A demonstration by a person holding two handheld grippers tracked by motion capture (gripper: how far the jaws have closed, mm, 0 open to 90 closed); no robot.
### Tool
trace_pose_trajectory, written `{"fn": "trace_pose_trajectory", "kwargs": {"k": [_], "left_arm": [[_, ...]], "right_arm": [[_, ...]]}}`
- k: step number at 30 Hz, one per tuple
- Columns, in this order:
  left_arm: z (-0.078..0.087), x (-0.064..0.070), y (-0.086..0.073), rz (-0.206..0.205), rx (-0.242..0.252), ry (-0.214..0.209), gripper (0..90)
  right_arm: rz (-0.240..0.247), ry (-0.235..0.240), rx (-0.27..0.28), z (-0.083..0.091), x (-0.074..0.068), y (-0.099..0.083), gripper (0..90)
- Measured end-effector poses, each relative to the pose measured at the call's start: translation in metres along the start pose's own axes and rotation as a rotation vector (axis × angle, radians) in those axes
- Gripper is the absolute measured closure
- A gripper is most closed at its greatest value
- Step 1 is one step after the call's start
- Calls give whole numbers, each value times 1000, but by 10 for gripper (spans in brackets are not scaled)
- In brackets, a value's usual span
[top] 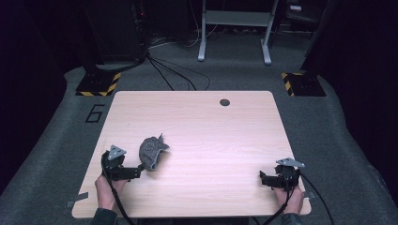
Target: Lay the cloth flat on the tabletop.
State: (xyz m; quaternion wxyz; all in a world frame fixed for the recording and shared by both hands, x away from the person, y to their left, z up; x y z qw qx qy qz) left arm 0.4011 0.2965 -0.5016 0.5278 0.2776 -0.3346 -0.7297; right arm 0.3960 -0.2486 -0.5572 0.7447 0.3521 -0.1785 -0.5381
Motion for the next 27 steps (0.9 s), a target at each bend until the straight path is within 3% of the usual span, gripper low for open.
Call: {"fn": "trace_pose_trajectory", "kwargs": {"k": [4, 8, 9, 14, 22, 23, 27], "left_arm": [[-5, 9, 23, -34, 5, -25, 0], [-12, 13, 31, -31, -6, -35, 0], [-18, 14, 33, -31, -29, -39, 0], [-30, 17, 34, -30, -69, -39, 27], [-43, 20, 29, -51, -114, -44, 152], [-45, 21, 27, -60, -137, -52, 156], [-50, 24, 23, -53, -141, -59, 216]], "right_arm": [[0, 2, 2, 0, 0, 0, 17], [1, 3, 3, 0, 0, 0, 17], [1, 3, 3, 0, 0, 0, 17], [1, 3, 3, 0, 0, 0, 17], [5, 5, 4, 0, 0, 0, 24], [4, 4, 4, 0, 0, 0, 26], [5, 3, 5, 1, 0, 0, 31]]}}
Point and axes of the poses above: each handheld gripper's, and its own axes: z roughly backward along the jaws, y roughly out of its top, x roughly to its right, the point moved 4 cm from there along -z, roughly forward along the jaws, and after that the axes turned 9 degrees about y, right-handed, at the moved point
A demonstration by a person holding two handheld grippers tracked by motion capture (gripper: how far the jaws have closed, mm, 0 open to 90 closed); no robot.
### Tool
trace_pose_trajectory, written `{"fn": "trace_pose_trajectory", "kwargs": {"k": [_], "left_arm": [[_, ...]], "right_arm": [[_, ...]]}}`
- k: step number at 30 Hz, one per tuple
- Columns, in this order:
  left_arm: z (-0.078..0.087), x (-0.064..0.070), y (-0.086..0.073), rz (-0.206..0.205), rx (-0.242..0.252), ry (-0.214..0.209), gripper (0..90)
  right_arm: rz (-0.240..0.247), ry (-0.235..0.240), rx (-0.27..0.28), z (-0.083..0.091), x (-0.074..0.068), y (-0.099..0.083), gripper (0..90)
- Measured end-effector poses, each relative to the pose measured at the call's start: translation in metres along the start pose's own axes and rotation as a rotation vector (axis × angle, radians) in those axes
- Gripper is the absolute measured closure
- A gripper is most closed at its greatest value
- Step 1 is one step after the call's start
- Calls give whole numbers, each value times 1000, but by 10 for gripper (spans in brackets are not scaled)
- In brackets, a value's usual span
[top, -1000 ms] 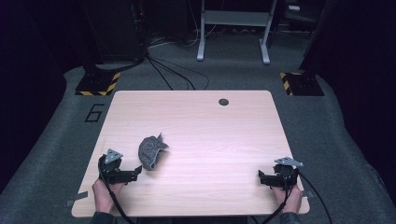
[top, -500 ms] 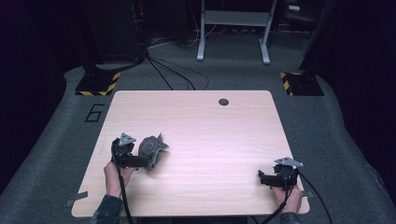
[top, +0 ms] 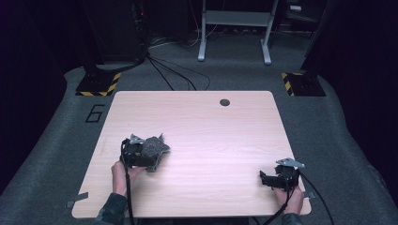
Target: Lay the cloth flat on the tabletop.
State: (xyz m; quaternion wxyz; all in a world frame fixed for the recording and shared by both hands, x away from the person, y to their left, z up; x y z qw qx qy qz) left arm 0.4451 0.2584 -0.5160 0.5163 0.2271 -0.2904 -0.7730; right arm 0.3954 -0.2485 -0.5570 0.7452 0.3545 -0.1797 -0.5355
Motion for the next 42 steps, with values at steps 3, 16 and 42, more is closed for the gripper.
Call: {"fn": "trace_pose_trajectory", "kwargs": {"k": [3, 16, 42], "left_arm": [[-2, 1, -2, -5, -9, 3, 273], [4, 3, -5, -3, 51, -1, 615], [38, 15, 20, -18, 208, -66, 782]], "right_arm": [[0, 0, -1, 0, 0, 0, 31], [-4, -6, 13, 1, 0, 0, 65], [-7, -5, 13, 1, 0, 0, 70]]}}
Point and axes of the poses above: each handheld gripper's, and its own axes: z roughly backward along the jaws, y roughly out of its top, x roughly to its right, the point moved 4 cm from there along -z, roughly forward along the jaws, and after that the axes turned 9 degrees about y, right-handed, at the moved point
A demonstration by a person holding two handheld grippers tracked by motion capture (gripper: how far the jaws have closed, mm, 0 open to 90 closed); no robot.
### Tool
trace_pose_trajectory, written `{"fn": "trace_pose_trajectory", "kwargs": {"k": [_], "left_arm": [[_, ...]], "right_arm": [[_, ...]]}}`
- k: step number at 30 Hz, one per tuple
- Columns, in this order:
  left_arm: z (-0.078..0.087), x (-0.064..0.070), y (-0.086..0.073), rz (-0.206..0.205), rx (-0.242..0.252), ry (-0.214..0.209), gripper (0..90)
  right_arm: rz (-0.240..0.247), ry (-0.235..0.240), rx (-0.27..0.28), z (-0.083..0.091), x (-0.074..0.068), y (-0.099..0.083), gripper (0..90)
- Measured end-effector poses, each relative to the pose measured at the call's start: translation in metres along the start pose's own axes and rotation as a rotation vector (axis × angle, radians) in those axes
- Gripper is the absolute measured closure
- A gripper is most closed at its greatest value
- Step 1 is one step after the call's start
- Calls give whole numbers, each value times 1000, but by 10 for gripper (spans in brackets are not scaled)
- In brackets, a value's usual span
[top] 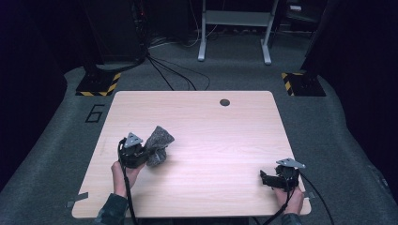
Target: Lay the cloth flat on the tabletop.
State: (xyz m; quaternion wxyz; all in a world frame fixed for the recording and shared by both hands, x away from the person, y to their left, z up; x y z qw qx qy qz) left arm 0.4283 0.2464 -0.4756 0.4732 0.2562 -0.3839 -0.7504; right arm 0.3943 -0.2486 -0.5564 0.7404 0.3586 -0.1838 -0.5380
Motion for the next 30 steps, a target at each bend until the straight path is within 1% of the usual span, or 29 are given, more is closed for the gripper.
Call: {"fn": "trace_pose_trajectory", "kwargs": {"k": [1, 4, 5, 6, 7, 10, 11, 12, 13, 14, 15, 17, 18, 19, 20, 21, 22, 23, 24, 25, 26, 27, 28, 29, 30], "left_arm": [[0, 1, 2, 4, 8, -3, 782], [1, 5, 8, -14, 16, -13, 782], [1, 5, 8, -14, 16, -13, 782], [2, 9, 12, -27, 24, -19, 782], [2, 9, 12, -27, 24, -19, 782], [4, 15, 19, -38, 40, -27, 781], [5, 18, 21, -40, 41, -33, 781], [6, 22, 25, -51, 53, -39, 781], [6, 22, 25, -51, 53, -39, 781], [7, 27, 29, -60, 62, -49, 781], [7, 27, 29, -60, 62, -49, 781], [7, 33, 32, -68, 68, -62, 781], [7, 39, 35, -85, 76, -72, 780], [7, 42, 37, -88, 78, -78, 781], [7, 45, 38, -95, 85, -77, 781], [7, 45, 38, -95, 85, -77, 780], [7, 51, 40, -102, 90, -93, 780], [7, 51, 40, -102, 90, -93, 780], [6, 54, 40, -103, 90, -101, 780], [5, 57, 40, -107, 87, -111, 780], [2, 63, 41, -117, 90, -122, 779], [1, 66, 41, -115, 90, -133, 779], [1, 69, 41, -123, 84, -145, 779], [1, 69, 41, -123, 84, -145, 778], [-2, 76, 40, -128, 87, -159, 778]], "right_arm": [[0, -1, 1, 0, 0, 0, 70], [0, 1, 1, 0, 0, 0, 70], [0, 1, 1, 0, 0, 0, 70], [0, 0, 0, 0, 0, 0, 70], [3, -1, 1, 0, 0, 0, 70], [1, 0, 1, 0, 0, 0, 70], [1, 0, 1, 0, 0, 0, 70], [1, -1, 1, 0, 0, 0, 70], [3, 0, 2, 0, 0, 0, 70], [1, 1, 1, 0, 0, 0, 70], [1, 1, 1, 0, 0, 0, 70], [3, 1, 1, 0, 0, 0, 70], [1, 0, 1, 0, 0, 0, 70], [4, 0, 1, 0, 0, 0, 70], [1, 1, 1, 0, 0, 0, 70], [1, 1, 1, 0, 0, 0, 70], [0, -1, 1, 0, 0, 0, 73], [0, -1, 1, 0, 0, 0, 73], [0, 2, 3, 0, 0, 0, 73], [0, 2, 3, 0, 0, 0, 73], [0, 1, 3, 0, 0, 0, 73], [0, 1, 3, 0, 0, 0, 73], [0, 1, 3, 0, 0, 0, 73], [0, 1, 3, 0, 0, 0, 73], [0, 1, 3, 0, 0, 0, 73]]}}
Point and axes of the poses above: each handheld gripper's, and its own axes: z roughly backward along the jaws, y roughly out of its top, x roughly to its right, the point moved 4 cm from there along -z, roughly forward along the jaws, and after that the axes turned 9 degrees about y, right-handed, at the moved point
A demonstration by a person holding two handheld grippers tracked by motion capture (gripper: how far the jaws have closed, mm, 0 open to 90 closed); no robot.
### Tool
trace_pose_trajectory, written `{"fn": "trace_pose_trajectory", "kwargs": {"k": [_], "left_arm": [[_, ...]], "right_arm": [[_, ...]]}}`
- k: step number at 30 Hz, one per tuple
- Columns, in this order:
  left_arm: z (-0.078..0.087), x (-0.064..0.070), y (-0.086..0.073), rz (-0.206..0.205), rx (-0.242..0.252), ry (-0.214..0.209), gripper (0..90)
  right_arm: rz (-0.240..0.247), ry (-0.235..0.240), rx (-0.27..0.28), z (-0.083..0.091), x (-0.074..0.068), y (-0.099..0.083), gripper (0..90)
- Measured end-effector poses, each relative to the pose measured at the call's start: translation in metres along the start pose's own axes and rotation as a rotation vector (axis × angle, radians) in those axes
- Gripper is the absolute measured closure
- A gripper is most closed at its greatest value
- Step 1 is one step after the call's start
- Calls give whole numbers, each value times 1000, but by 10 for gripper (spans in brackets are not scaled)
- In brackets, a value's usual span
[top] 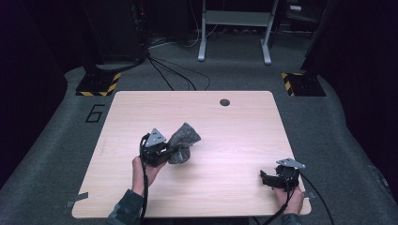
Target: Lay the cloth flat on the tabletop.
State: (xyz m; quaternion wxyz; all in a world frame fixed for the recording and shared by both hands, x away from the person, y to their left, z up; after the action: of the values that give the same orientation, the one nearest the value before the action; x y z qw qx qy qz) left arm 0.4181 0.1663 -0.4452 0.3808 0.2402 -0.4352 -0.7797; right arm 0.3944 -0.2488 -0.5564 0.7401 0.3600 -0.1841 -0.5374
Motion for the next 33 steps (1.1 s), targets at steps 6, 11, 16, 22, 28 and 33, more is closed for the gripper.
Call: {"fn": "trace_pose_trajectory", "kwargs": {"k": [6, 11, 16, 22, 28, 33], "left_arm": [[-10, 21, -3, -23, -14, -49, 774], [-18, 34, -8, -29, -27, -83, 769], [-37, 45, -30, -69, -97, -136, 724], [-35, 37, -42, 4, -127, -94, 423], [-18, 35, -30, -12, -93, -31, 278], [-17, 51, -20, -98, -94, -12, 253]], "right_arm": [[2, -3, -1, 0, 0, 0, 77], [2, -5, 0, 0, 0, 0, 78], [0, -5, -1, 0, 0, 0, 78], [-2, -6, -1, 0, 0, 0, 78], [-3, -7, -1, 0, 0, 0, 78], [-3, -7, -2, 0, 0, 0, 78]]}}
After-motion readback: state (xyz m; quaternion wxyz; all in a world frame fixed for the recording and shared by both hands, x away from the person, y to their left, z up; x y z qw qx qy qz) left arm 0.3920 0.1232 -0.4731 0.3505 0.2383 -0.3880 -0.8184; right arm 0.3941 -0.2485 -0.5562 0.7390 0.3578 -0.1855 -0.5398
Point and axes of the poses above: each handheld gripper's, and its own axes: z roughly backward along the jaws, y roughly out of its top, x roughly to its right, the point moved 4 cm from there along -z, roughly forward along the jaws, and after that the axes turned 9 degrees about y, right-handed, at the moved point
